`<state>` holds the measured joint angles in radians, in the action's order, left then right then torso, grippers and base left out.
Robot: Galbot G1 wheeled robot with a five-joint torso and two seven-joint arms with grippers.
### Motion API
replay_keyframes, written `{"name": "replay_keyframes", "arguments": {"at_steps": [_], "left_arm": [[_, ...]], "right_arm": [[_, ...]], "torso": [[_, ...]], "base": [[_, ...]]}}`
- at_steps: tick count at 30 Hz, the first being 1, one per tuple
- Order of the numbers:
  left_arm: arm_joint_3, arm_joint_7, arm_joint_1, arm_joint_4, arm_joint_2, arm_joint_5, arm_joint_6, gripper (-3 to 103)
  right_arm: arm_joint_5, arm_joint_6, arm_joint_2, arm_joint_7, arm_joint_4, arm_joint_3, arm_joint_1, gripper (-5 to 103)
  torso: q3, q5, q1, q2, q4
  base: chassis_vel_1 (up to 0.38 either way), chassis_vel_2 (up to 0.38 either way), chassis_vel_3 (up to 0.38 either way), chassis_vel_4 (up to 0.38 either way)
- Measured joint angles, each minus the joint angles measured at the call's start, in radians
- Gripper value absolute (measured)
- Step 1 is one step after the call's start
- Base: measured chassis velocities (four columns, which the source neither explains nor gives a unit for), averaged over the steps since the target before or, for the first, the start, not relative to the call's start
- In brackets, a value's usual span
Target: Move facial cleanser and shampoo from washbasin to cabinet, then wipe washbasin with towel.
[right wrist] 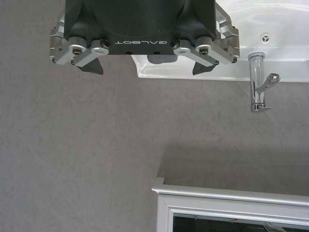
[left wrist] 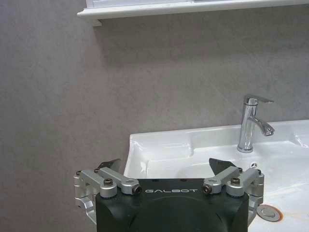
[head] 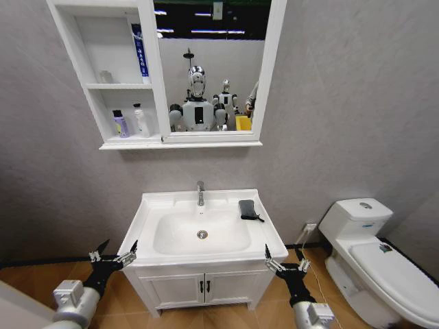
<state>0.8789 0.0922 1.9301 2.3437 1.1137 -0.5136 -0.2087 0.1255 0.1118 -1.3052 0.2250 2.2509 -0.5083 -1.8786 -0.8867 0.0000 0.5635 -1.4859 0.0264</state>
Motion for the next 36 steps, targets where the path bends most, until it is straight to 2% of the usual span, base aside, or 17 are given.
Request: {"name": "replay_keyframes", "arguments": {"at_steps": [6, 8, 9, 12, 13, 16, 17, 19, 20, 21, 23, 27, 29, 36], "left_arm": [[-0.001, 0.000, -0.001, 0.000, -0.001, -0.002, -0.001, 100], [-0.001, 0.000, -0.002, 0.000, -0.001, -0.002, -0.001, 100], [-0.001, 0.000, -0.002, 0.000, -0.001, -0.002, -0.001, 100], [-0.001, 0.000, -0.002, 0.000, -0.002, -0.003, -0.002, 100], [-0.001, 0.000, -0.002, 0.000, -0.002, -0.003, -0.002, 100], [-0.001, 0.000, -0.002, 0.000, -0.002, -0.003, -0.002, 100], [-0.001, 0.000, -0.002, 0.000, -0.002, -0.003, -0.002, 100], [-0.001, 0.000, -0.002, 0.000, -0.002, -0.003, -0.002, 100], [-0.001, 0.000, -0.003, 0.000, -0.002, -0.003, -0.002, 100], [-0.001, 0.000, -0.003, 0.000, -0.002, -0.003, -0.002, 100], [-0.001, 0.000, -0.003, -0.001, -0.002, -0.004, -0.002, 100], [-0.001, 0.001, -0.003, -0.001, -0.003, -0.004, -0.003, 100], [-0.001, 0.001, -0.003, -0.001, -0.003, -0.004, -0.003, 100], [-0.001, 0.001, -0.003, -0.001, -0.003, -0.004, -0.003, 100]], "right_arm": [[0.037, -0.053, 0.029, -0.005, 0.034, -0.004, 0.023, 100], [0.105, -0.121, 0.055, -0.006, 0.047, -0.009, 0.055, 100], [0.105, -0.121, 0.055, -0.006, 0.047, -0.009, 0.055, 100], [0.289, -0.264, 0.134, 0.021, 0.040, -0.020, 0.166, 100], [0.289, -0.264, 0.134, 0.021, 0.040, -0.020, 0.166, 100], [0.429, -0.372, 0.266, 0.043, -0.072, -0.009, 0.389, 100], [0.429, -0.372, 0.266, 0.043, -0.072, -0.009, 0.389, 100], [0.499, -0.416, 0.320, 0.051, -0.169, 0.021, 0.528, 100], [0.535, -0.435, 0.339, 0.056, -0.242, 0.054, 0.614, 100], [0.535, -0.435, 0.339, 0.056, -0.242, 0.054, 0.614, 100], [0.570, -0.447, 0.357, 0.060, -0.381, 0.137, 0.787, 100], [0.576, -0.452, 0.349, 0.058, -0.495, 0.218, 0.898, 100], [0.562, -0.451, 0.315, 0.048, -0.623, 0.297, 0.992, 100], [0.536, -0.417, 0.224, 0.021, -0.837, 0.381, 1.121, 100]], "torso": [[0.000, 0.0000, 0.000, 0.000, 0.0000], [0.000, 0.0000, 0.000, 0.000, 0.0000], [0.000, 0.0000, 0.000, 0.000, 0.0000], [0.000, 0.0000, 0.000, 0.000, 0.0003], [0.000, 0.0000, 0.000, 0.000, 0.0003], [0.000, 0.0003, 0.000, 0.000, 0.0001], [0.000, 0.0003, 0.000, 0.000, 0.0001], [0.000, 0.0000, 0.000, 0.000, -0.0003], [0.000, 0.0005, 0.000, 0.000, 0.0002], [0.000, 0.0005, 0.000, 0.000, 0.0002], [0.000, 0.0002, 0.000, 0.000, -0.0003], [0.000, 0.0000, 0.000, 0.000, -0.0002], [0.000, -0.0001, 0.000, 0.000, -0.0001], [0.000, 0.0003, 0.000, 0.000, 0.0000]], "base": [[0.000, 0.000, 0.000, 0.000], [0.000, 0.000, 0.000, 0.000], [0.000, 0.000, 0.000, 0.000], [0.000, 0.000, 0.000, 0.000], [0.000, 0.000, 0.000, 0.000], [0.000, 0.000, 0.000, 0.000], [0.000, 0.000, 0.000, 0.000], [0.000, 0.000, 0.000, 0.000], [0.000, 0.000, 0.000, 0.000], [0.000, 0.000, 0.000, 0.000], [0.000, 0.000, 0.000, 0.000], [0.000, 0.000, 0.000, 0.000], [0.000, 0.000, 0.000, 0.000], [0.000, 0.000, 0.000, 0.000]]}}
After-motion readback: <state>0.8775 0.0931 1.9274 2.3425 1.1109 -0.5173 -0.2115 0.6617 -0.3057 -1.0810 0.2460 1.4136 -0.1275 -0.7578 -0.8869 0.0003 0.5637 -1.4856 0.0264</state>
